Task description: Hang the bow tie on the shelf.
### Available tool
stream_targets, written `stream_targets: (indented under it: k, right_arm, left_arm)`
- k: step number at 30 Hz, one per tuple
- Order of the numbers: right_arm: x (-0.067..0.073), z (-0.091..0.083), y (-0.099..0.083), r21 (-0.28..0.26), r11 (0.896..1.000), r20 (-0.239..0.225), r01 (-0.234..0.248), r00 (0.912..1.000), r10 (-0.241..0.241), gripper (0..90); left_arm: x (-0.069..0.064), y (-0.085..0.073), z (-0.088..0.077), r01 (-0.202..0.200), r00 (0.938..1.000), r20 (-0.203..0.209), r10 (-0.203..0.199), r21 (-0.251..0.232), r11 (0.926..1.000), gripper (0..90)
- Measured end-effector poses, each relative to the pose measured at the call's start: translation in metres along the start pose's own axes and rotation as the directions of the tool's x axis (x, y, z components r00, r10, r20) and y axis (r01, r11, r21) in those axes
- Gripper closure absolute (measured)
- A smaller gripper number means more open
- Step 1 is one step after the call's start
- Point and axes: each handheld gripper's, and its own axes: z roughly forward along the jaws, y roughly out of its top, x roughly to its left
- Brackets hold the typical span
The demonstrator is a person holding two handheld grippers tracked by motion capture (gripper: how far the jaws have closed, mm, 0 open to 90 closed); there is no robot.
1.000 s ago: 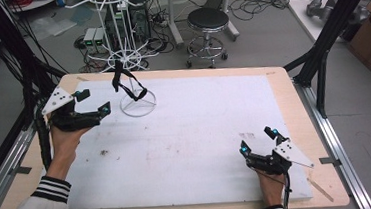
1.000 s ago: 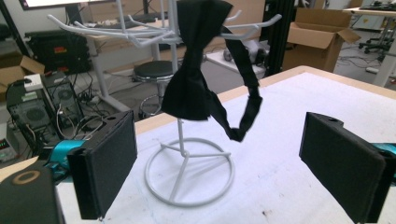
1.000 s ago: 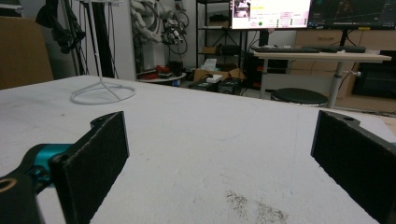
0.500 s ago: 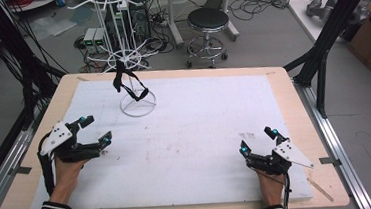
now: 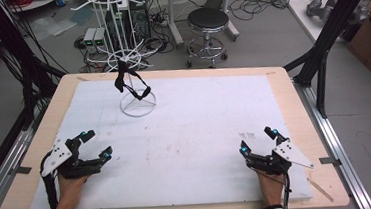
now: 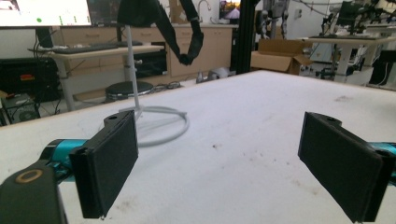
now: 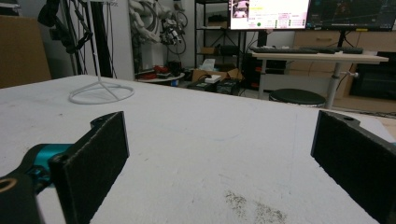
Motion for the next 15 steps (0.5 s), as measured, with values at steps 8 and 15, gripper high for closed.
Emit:
stream_targets:
  k: [8,15]
  right_arm:
    - [0.0001,-0.0003,-0.0001,0.0,1.0,-0.002,-0.002,1.0,0.002,3.1]
    - [0.0001,-0.0003,-0.0001,0.0,1.0,-0.003,0.0,1.0,0.0,3.1]
  left_arm:
    - [0.0004,-0.005,-0.0024,0.006,0.9998,-0.02,-0.007,-0.02,0.9998,12.6]
    - [0.0001,-0.0063,-0.0054,0.006,0.9993,-0.036,-0.007,-0.048,0.9988,12.6]
